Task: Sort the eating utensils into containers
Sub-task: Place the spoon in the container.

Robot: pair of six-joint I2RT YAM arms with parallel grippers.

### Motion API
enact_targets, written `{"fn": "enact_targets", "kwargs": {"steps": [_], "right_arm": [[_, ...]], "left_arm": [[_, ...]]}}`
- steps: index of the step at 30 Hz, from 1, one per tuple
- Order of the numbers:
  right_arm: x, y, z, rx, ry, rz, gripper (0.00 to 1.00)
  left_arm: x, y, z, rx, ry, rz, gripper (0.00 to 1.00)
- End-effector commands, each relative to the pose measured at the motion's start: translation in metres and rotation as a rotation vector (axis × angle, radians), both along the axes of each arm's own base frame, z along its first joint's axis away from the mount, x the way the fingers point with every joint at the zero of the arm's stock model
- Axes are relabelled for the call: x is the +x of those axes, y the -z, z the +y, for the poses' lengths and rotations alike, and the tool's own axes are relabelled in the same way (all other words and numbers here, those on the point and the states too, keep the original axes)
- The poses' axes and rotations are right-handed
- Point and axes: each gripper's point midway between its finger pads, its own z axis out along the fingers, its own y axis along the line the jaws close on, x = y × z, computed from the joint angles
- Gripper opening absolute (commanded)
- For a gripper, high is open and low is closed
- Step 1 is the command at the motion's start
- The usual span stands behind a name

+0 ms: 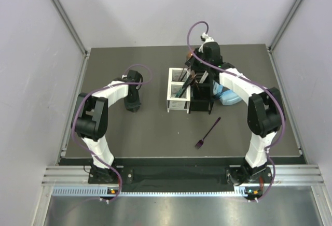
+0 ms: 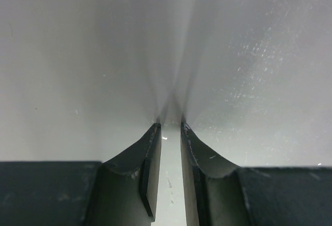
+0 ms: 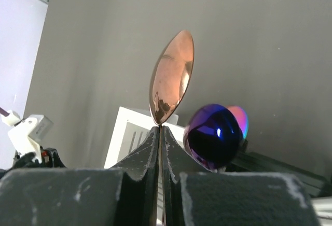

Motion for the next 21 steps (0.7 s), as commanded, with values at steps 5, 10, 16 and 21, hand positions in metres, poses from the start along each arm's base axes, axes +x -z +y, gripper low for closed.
{"fn": "enact_targets", "kwargs": {"steps": [5, 10, 16, 21], "right_arm": [[-0.016, -0.023, -0.011, -0.030, -0.022, -0.050, 0.00], [-0.020, -0.029, -0.011, -0.026, -0.033, -0.057, 0.11], [-0.024, -0.041, -0.014, -0.026, -0.028, -0.080, 0.36], [-0.026, -0.055, -0.019, -0.030, -0.014, -0.100, 0.38]], "left_arm": [[0.006, 0.002, 0.002, 0.011, -0.005, 0.005, 0.27], [0.006, 0.003, 0.002, 0.008, -0.004, 0.004, 0.27], [0.006, 0.004, 0.000, 0.000, -0.003, 0.004, 0.27], [0.005, 0.005, -0.001, -0.007, -0.003, 0.008, 0.27]]}}
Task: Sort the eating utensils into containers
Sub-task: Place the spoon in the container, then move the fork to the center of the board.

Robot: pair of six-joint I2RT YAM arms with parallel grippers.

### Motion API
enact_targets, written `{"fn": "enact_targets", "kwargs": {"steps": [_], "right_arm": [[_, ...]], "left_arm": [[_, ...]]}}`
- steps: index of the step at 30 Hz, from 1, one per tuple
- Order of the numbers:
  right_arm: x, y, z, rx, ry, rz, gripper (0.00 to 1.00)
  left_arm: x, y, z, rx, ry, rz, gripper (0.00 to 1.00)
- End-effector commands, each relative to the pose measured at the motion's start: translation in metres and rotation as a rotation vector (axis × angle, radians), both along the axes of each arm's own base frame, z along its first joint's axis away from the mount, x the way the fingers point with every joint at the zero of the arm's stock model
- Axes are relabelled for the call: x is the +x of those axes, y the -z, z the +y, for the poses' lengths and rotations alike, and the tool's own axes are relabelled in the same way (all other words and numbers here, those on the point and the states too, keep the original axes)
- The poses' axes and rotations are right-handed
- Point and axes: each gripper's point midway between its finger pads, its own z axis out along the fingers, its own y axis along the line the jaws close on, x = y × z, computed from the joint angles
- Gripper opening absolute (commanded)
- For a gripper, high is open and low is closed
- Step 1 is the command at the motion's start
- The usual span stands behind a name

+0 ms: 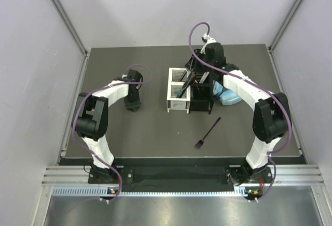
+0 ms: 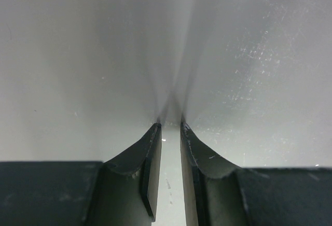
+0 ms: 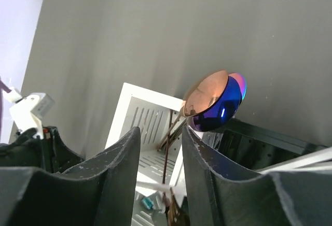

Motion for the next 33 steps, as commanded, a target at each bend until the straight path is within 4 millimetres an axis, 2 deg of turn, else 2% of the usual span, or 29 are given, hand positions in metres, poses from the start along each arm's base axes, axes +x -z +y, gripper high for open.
{"fn": "enact_targets", "kwargs": {"steps": [1, 6, 7, 8, 9, 10, 12, 13, 14, 15, 16, 17, 19, 20, 23, 29, 30, 31, 33], "right_arm": [[-0.001, -0.048, -0.011, 0.018, 0.021, -0.102, 0.39], [-0.008, -0.086, -0.033, 0.022, 0.099, -0.150, 0.39], [-0.006, -0.092, -0.044, 0.003, 0.144, -0.162, 0.40], [-0.015, -0.092, -0.055, -0.024, 0.168, -0.130, 0.40], [-0.016, -0.099, -0.067, -0.045, 0.210, -0.126, 0.41], [-0.017, -0.097, -0.087, -0.080, 0.270, -0.106, 0.42], [-0.040, -0.084, -0.115, -0.137, 0.323, -0.018, 0.43], [-0.047, -0.078, -0.139, -0.153, 0.371, 0.011, 0.43], [-0.068, -0.086, -0.154, -0.154, 0.391, 0.015, 0.43], [-0.082, -0.067, -0.167, -0.181, 0.401, 0.058, 0.43], [-0.092, -0.064, -0.187, -0.199, 0.432, 0.074, 0.44], [-0.115, -0.061, -0.197, -0.216, 0.434, 0.113, 0.44], [-0.137, -0.049, -0.206, -0.247, 0.407, 0.180, 0.44], [-0.157, -0.039, -0.208, -0.274, 0.391, 0.255, 0.44], [-0.186, -0.026, -0.202, -0.273, 0.338, 0.353, 0.44], [-0.219, -0.003, -0.190, -0.239, 0.273, 0.513, 0.43], [-0.226, 0.001, -0.193, -0.266, 0.260, 0.535, 0.43], [-0.238, 0.005, -0.204, -0.339, 0.254, 0.555, 0.42], [-0.253, 0.003, -0.218, -0.408, 0.269, 0.532, 0.43]], "left_arm": [[0.003, 0.006, 0.000, -0.005, -0.003, 0.008, 0.26], [0.004, 0.003, 0.000, -0.005, -0.004, 0.000, 0.26], [0.004, 0.004, 0.000, -0.002, -0.006, 0.001, 0.26], [0.004, 0.003, 0.000, -0.002, -0.006, -0.001, 0.26], [0.004, 0.002, 0.001, 0.001, -0.005, -0.001, 0.26], [0.004, 0.001, 0.002, 0.004, -0.009, -0.006, 0.26], [0.004, 0.000, 0.002, 0.006, -0.010, -0.008, 0.26], [0.004, 0.000, 0.002, 0.006, -0.010, -0.008, 0.26], [0.004, 0.001, 0.002, 0.008, -0.010, -0.007, 0.26], [0.004, 0.002, 0.002, 0.008, -0.010, -0.005, 0.26], [0.004, 0.002, 0.002, 0.007, -0.010, -0.005, 0.26], [0.004, 0.003, 0.002, 0.006, -0.010, -0.003, 0.26], [0.005, 0.004, 0.001, 0.001, -0.011, -0.002, 0.26], [0.004, 0.007, 0.000, -0.002, -0.013, 0.006, 0.26], [0.006, 0.009, -0.002, -0.010, -0.017, 0.012, 0.26], [0.010, 0.004, -0.003, -0.014, -0.023, 0.004, 0.26], [0.011, 0.003, -0.003, -0.010, -0.024, 0.000, 0.26], [0.010, 0.002, -0.001, -0.002, -0.025, 0.000, 0.26], [0.011, -0.003, 0.001, 0.004, -0.028, -0.021, 0.26]]}}
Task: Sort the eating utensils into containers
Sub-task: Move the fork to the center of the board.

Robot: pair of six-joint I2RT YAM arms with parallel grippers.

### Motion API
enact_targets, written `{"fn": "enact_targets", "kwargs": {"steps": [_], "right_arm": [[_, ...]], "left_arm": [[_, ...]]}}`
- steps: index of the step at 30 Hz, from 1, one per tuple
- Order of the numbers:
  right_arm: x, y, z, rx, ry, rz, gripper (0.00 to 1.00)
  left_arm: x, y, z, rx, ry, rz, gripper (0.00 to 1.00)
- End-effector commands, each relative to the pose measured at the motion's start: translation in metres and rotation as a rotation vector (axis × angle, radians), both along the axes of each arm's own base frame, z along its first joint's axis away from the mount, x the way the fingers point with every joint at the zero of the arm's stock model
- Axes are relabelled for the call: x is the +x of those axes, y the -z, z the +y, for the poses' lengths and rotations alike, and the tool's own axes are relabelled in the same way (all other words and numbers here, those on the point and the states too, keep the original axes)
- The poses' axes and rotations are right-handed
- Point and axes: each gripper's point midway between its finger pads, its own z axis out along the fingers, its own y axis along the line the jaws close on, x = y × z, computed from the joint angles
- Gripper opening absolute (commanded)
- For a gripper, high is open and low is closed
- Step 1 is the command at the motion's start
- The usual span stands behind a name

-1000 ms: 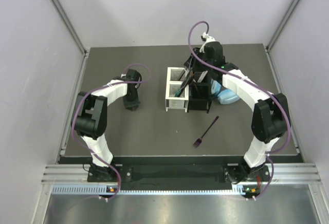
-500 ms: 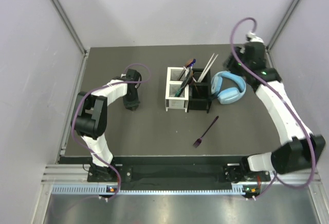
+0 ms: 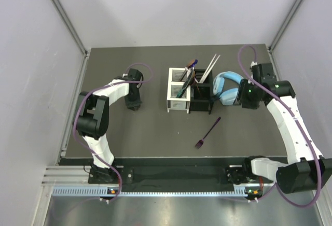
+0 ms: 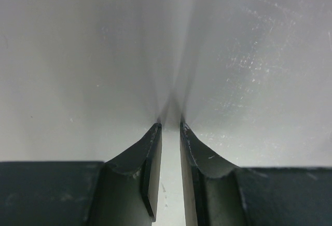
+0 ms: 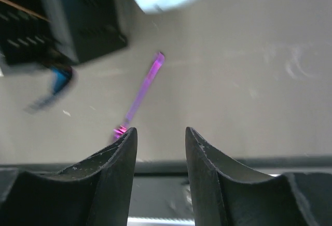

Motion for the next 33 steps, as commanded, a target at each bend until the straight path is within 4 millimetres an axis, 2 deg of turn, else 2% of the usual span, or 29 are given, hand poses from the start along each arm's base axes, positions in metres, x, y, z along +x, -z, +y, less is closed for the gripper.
{"fn": "enact_targets", "kwargs": {"steps": [1, 3, 9, 11, 16, 17, 20, 22, 28, 33], "right_arm": [[-0.047, 0.000, -0.025, -0.137, -0.049, 0.057, 0.43], [-0.057, -0.009, -0.025, -0.135, -0.072, 0.009, 0.44], [-0.085, -0.005, -0.019, -0.106, -0.114, 0.023, 0.44], [-0.094, 0.009, -0.004, -0.031, -0.155, 0.082, 0.43], [-0.092, 0.026, 0.009, 0.006, -0.169, 0.175, 0.43], [-0.095, 0.037, 0.014, 0.023, -0.171, 0.231, 0.42], [-0.091, 0.051, 0.035, 0.067, -0.198, 0.224, 0.41], [-0.086, 0.058, 0.046, 0.043, -0.235, 0.225, 0.42], [-0.094, 0.076, 0.073, -0.021, -0.375, 0.269, 0.43], [-0.101, 0.103, 0.075, -0.118, -0.450, 0.340, 0.42]], "left_arm": [[0.002, -0.002, 0.006, 0.019, -0.025, -0.015, 0.27], [0.001, -0.004, 0.006, 0.016, -0.025, -0.025, 0.27], [-0.002, -0.002, 0.003, 0.001, -0.026, -0.003, 0.27], [0.001, -0.003, 0.002, -0.001, -0.025, -0.003, 0.27], [0.007, -0.006, -0.002, -0.015, -0.027, -0.010, 0.27], [0.008, -0.008, -0.003, -0.018, -0.023, -0.017, 0.27], [0.009, -0.011, -0.003, -0.024, -0.028, -0.035, 0.27], [0.006, -0.012, -0.003, -0.026, -0.025, -0.031, 0.27], [-0.001, -0.016, 0.003, -0.001, -0.031, -0.032, 0.27], [-0.007, -0.016, 0.005, 0.002, -0.038, -0.032, 0.27]]}}
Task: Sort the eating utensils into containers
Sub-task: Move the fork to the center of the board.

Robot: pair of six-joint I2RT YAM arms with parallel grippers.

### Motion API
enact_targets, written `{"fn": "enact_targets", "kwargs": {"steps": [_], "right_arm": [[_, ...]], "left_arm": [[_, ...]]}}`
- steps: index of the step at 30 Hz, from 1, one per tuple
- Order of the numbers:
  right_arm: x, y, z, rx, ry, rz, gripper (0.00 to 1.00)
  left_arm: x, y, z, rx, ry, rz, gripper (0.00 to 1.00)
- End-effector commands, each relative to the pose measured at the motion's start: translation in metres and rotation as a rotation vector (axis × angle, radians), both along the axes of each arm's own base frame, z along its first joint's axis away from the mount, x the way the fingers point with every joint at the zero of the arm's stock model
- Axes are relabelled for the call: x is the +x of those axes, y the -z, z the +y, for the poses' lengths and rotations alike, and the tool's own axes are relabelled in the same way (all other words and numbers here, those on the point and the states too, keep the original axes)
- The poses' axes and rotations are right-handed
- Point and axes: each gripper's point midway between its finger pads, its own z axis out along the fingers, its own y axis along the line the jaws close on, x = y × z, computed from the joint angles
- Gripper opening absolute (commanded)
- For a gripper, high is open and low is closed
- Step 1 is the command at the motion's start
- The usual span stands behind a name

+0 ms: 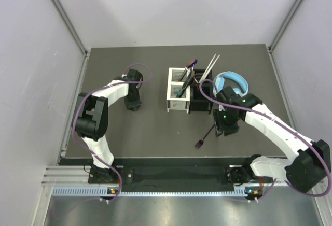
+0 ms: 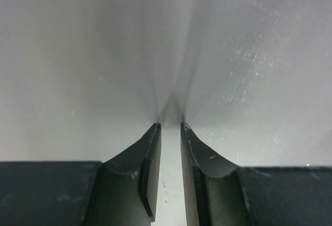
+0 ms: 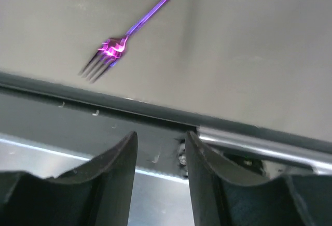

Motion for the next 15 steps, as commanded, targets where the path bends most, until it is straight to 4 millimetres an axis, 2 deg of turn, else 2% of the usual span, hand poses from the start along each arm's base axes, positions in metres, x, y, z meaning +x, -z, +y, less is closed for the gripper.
{"fn": "enact_targets", "kwargs": {"steps": [1, 4, 7, 9, 12, 13, 15], "right_arm": [[0.005, 0.026, 0.004, -0.083, -0.060, 0.009, 0.42], [0.008, 0.041, 0.002, -0.143, -0.103, 0.001, 0.38], [0.015, 0.044, 0.006, -0.158, -0.107, -0.037, 0.35], [0.024, 0.037, 0.002, -0.190, -0.044, -0.108, 0.39], [0.046, 0.003, -0.006, -0.183, 0.072, -0.306, 0.41], [0.054, -0.023, -0.006, -0.135, 0.099, -0.405, 0.42], [0.071, -0.054, -0.014, -0.138, 0.108, -0.555, 0.44]], "left_arm": [[-0.005, -0.013, 0.005, 0.006, -0.022, -0.028, 0.27], [-0.007, -0.011, 0.005, 0.008, -0.030, -0.023, 0.27], [-0.006, -0.015, 0.005, 0.005, -0.032, -0.041, 0.27], [-0.008, -0.018, 0.005, 0.002, -0.037, -0.050, 0.27], [-0.012, -0.018, 0.004, -0.005, -0.035, -0.045, 0.27], [-0.011, -0.019, 0.004, -0.008, -0.033, -0.047, 0.28], [-0.011, -0.019, 0.001, -0.019, -0.026, -0.047, 0.28]]}}
